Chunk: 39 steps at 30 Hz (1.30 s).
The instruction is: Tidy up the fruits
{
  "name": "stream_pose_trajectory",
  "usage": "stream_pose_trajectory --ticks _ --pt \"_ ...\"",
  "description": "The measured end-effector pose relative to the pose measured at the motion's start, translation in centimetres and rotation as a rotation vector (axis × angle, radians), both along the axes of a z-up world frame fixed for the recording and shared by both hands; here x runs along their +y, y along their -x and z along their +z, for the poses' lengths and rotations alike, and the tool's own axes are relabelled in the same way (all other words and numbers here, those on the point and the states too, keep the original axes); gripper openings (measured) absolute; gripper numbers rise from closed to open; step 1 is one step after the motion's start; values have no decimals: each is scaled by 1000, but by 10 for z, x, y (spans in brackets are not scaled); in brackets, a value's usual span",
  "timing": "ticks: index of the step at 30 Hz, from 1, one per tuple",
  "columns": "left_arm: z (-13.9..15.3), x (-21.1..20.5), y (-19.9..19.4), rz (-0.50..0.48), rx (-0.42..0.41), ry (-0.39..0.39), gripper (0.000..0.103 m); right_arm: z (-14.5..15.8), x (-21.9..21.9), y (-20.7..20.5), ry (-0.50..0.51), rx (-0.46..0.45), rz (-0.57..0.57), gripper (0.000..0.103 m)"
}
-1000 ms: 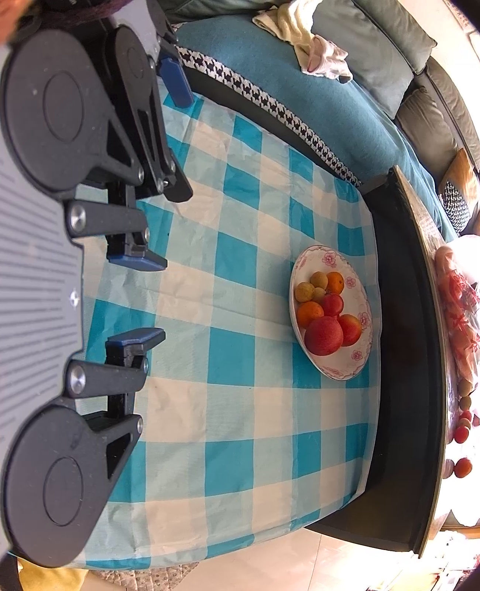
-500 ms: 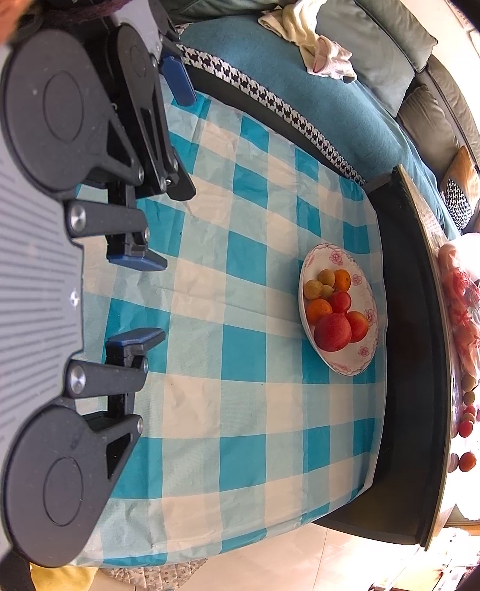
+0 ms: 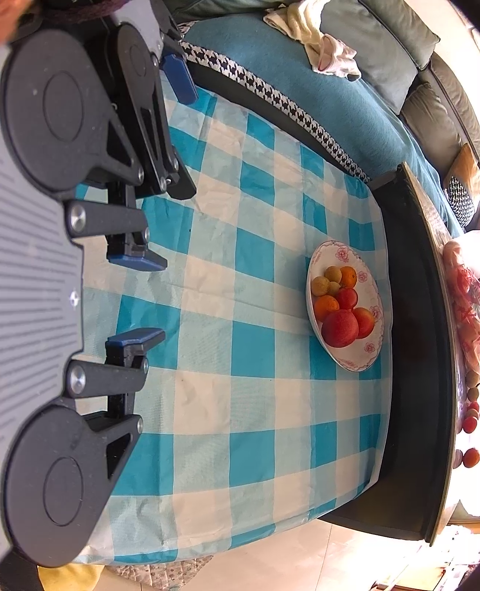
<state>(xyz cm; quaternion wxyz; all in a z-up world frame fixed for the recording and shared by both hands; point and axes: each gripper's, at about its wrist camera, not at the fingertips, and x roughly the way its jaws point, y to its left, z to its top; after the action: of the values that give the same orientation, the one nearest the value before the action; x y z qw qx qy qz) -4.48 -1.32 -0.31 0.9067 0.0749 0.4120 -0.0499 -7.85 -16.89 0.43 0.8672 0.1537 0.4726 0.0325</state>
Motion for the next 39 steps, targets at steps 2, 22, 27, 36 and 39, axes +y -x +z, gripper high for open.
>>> stream_pose_trajectory --ticks 2,22,27,36,39 --pt "0 0 0 -1 2 1 103 -1 0 2 1 -1 -1 35" --pt "-1 -1 5 -3 6 -6 103 -2 0 6 2 9 -5 35" --pt "-2 -1 5 -4 7 -7 103 -2 0 6 2 11 -5 35" --pt "-2 -1 5 -4 7 -7 103 -2 0 6 3 13 -5 35" --pt "-3 0 6 -5 6 -8 103 -2 0 6 2 13 -6 35"
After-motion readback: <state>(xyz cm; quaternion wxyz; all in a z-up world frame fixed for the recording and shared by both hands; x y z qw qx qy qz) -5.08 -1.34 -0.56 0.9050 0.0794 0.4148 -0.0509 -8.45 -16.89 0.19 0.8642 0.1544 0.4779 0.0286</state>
